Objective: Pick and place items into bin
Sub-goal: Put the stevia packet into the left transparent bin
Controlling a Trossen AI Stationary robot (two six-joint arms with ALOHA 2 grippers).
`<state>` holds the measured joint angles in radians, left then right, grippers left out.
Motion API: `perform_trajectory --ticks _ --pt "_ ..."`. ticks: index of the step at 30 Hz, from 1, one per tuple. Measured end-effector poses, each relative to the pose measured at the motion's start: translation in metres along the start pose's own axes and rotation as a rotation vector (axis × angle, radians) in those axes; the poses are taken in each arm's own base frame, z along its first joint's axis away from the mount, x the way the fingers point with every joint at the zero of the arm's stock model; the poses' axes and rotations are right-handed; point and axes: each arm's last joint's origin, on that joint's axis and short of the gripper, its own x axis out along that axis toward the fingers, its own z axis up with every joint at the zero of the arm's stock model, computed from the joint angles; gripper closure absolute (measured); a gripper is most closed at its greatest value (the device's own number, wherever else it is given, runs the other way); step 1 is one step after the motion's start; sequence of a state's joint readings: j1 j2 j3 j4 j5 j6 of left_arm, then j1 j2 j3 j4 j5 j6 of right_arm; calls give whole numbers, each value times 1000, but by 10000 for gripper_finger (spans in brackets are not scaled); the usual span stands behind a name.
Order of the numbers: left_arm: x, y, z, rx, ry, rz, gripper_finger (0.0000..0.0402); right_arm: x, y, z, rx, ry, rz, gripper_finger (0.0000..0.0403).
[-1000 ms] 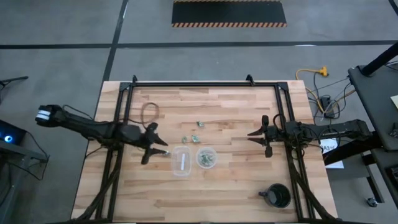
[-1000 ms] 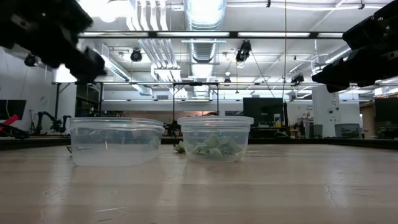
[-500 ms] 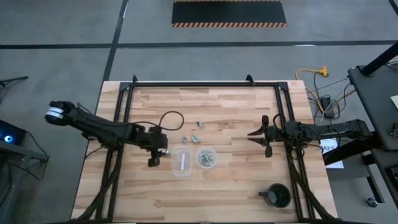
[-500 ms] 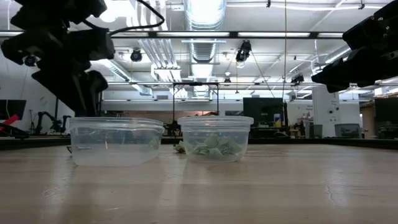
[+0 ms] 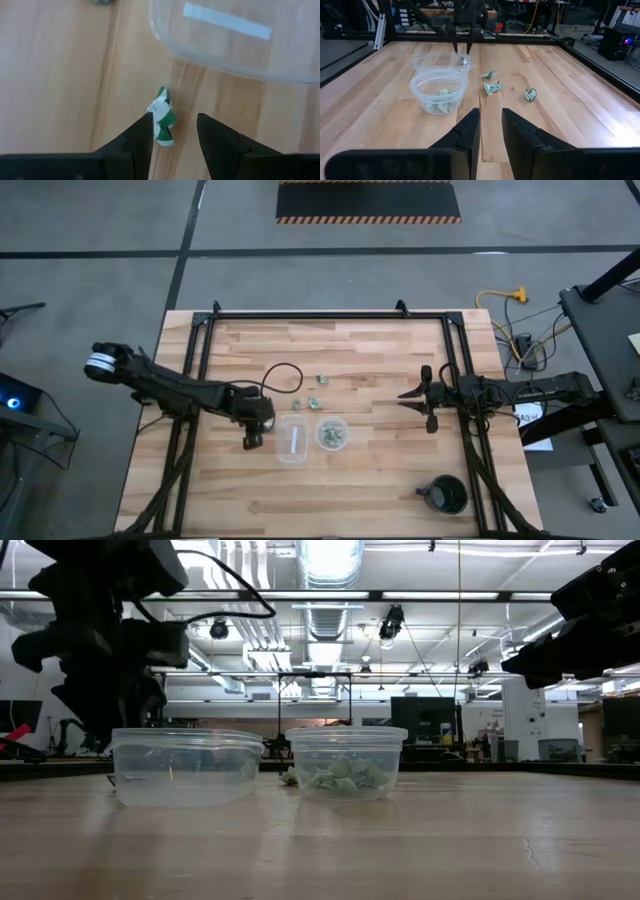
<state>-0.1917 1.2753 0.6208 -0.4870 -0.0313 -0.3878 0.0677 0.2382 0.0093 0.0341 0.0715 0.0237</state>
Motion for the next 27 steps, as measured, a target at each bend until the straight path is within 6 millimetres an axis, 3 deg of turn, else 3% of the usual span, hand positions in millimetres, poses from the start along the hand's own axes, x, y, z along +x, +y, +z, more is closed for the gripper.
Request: perform_trajectory --ticks 14,27 --pt "29 1 -3 5 125 58 267 0 0 0 2 0 1 321" --pt "20 -1 10 14 31 135 267 0 0 0 1 0 0 325"
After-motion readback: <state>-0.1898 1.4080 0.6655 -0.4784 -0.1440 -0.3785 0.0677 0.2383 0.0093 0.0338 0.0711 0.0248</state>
